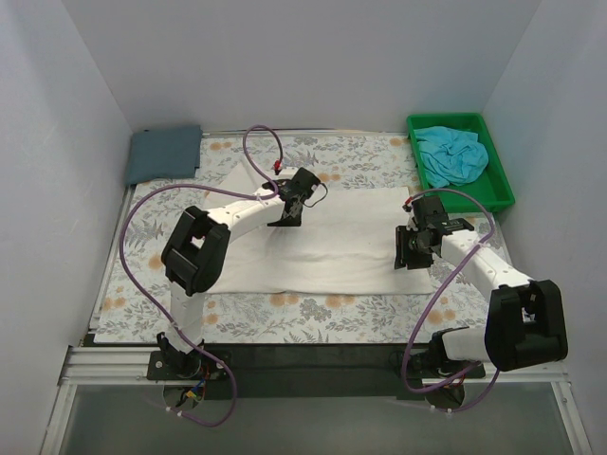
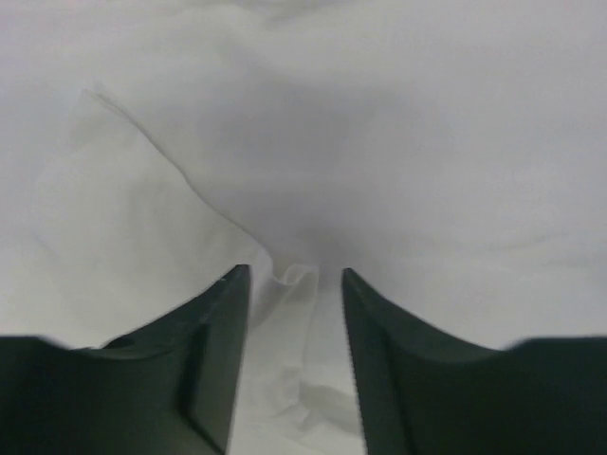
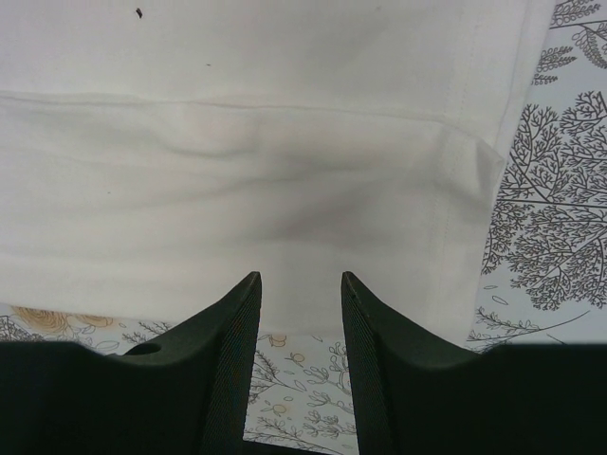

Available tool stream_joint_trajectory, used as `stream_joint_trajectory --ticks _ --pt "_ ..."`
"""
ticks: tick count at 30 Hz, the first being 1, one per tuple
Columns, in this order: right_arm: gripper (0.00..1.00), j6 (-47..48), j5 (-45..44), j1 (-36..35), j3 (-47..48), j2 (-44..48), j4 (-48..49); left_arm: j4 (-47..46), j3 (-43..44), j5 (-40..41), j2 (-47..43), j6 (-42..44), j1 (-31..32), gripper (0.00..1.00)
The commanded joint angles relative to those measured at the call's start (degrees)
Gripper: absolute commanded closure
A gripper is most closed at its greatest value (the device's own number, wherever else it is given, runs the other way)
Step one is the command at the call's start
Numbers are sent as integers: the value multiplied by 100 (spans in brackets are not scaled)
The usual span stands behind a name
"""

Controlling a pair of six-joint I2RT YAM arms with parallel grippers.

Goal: Fold and stack the t-shirts
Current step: Fold the tshirt

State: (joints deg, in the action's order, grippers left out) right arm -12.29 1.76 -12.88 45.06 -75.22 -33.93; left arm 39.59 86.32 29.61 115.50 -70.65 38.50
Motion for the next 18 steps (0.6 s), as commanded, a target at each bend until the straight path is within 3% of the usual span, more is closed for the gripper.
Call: stream_joint_trajectory --ticks 1,3,8,12,18 --pt "60 -71 -150 -21 56 183 106 92 78 178 -247 -194 -97 51" --pt "59 -80 -150 -21 82 166 115 119 -36 125 -536 -282 -184 42" --pt "60 -133 -149 23 65 34 194 233 -702 -59 -1318 -528 -527 39" --pt "60 -159 -150 189 -23 -36 299 119 -1676 -322 -2240 -695 -1351 40" --pt "61 -247 -36 629 -243 -212 501 -215 -2909 -789 -2796 -757 -2364 49"
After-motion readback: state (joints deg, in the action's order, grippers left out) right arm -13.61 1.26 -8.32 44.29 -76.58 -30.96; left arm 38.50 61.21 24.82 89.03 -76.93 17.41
